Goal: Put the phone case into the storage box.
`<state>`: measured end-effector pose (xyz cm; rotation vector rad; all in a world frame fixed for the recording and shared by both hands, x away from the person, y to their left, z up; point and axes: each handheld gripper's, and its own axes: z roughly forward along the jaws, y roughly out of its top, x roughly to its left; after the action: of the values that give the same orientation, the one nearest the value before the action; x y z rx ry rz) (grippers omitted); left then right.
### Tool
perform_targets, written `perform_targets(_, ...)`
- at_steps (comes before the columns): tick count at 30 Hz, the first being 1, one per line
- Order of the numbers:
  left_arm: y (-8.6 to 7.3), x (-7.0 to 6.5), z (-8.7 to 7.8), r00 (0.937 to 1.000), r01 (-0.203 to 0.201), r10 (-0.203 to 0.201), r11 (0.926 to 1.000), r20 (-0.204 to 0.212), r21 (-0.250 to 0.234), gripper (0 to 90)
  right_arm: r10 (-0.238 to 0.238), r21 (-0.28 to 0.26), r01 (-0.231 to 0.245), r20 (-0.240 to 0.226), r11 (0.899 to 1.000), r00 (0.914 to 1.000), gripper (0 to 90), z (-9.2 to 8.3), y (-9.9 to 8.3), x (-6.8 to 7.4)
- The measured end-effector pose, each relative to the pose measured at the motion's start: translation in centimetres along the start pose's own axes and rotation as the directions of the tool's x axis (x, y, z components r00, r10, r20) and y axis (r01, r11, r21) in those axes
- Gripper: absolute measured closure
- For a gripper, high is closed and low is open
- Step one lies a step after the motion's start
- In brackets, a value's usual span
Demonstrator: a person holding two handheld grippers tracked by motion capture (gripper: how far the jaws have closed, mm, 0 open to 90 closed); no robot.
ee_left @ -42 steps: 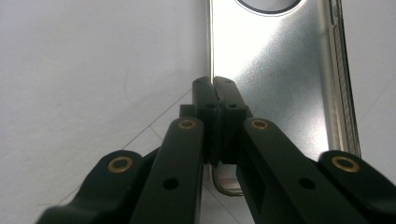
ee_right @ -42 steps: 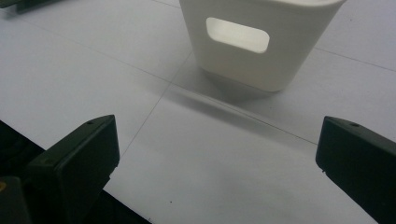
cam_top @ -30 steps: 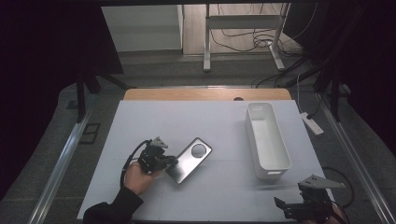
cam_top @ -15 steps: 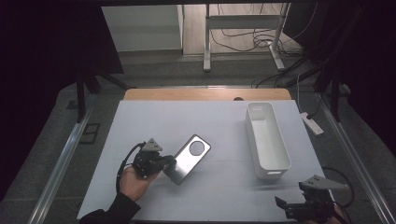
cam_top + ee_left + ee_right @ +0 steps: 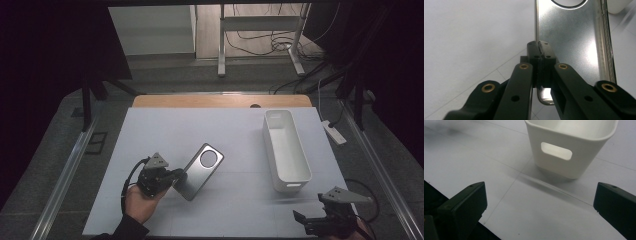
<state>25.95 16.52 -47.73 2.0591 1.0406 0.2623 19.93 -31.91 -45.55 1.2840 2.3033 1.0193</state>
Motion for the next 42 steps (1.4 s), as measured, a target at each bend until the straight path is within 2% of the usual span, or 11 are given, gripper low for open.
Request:
perform_targets(5,-0.3,-0.4,-0.3,1.0000,0.008,-0.008,0.9999,0.001,-0.013,88.7,-0.004,-0.020,0.003,-0.023,1.000,0.9997,0.0,-0.1,0.3,0.1)
perform_targets(11,-0.6,-0.9,-0.6,1.0000,0.008,-0.008,0.9998,-0.001,-0.018,88.7,0.012,-0.047,-0.015,-0.065,0.999,0.9978,0.0,0.0,0.9,0.2)
perform_targets(14,-0.7,-1.1,-0.8,1.0000,0.004,-0.004,0.9998,-0.003,-0.021,88.7,0.005,-0.044,-0.008,-0.074,0.999,0.9973,0.0,0.0,1.2,0.3)
perform_targets(18,-0.9,-1.3,-0.9,1.0000,0.002,-0.002,0.9996,-0.003,-0.027,88.7,0.003,-0.036,-0.007,-0.109,0.999,0.9941,0.0,0.2,1.6,0.4)
perform_targets(24,-0.9,-1.4,-0.9,1.0000,-0.003,0.003,0.9997,-0.006,-0.025,88.7,0.000,-0.055,-0.008,-0.136,0.998,0.9907,0.0,0.5,2.3,0.4)
perform_targets(31,-0.8,-1.4,-0.8,0.9999,-0.008,0.008,0.9997,-0.010,-0.025,88.7,0.022,-0.061,-0.034,-0.193,0.998,0.9810,0.0,0.8,3.4,0.2)
perform_targets(38,-0.7,-1.4,-0.7,0.9999,-0.011,0.011,0.9997,-0.007,-0.024,88.7,0.014,-0.062,-0.028,-0.215,0.998,0.9764,0.0,1.2,4.5,0.3)
perform_targets(39,-0.6,-1.4,-0.7,0.9999,-0.013,0.012,0.9996,-0.006,-0.024,88.7,0.018,-0.064,-0.034,-0.231,0.997,0.9729,0.0,1.4,4.9,0.4)
perform_targets(42,-0.6,-1.4,-0.7,0.9999,-0.012,0.012,0.9996,-0.003,-0.025,88.7,0.019,-0.064,-0.035,-0.239,0.997,0.9708,0.0,1.5,5.1,0.5)
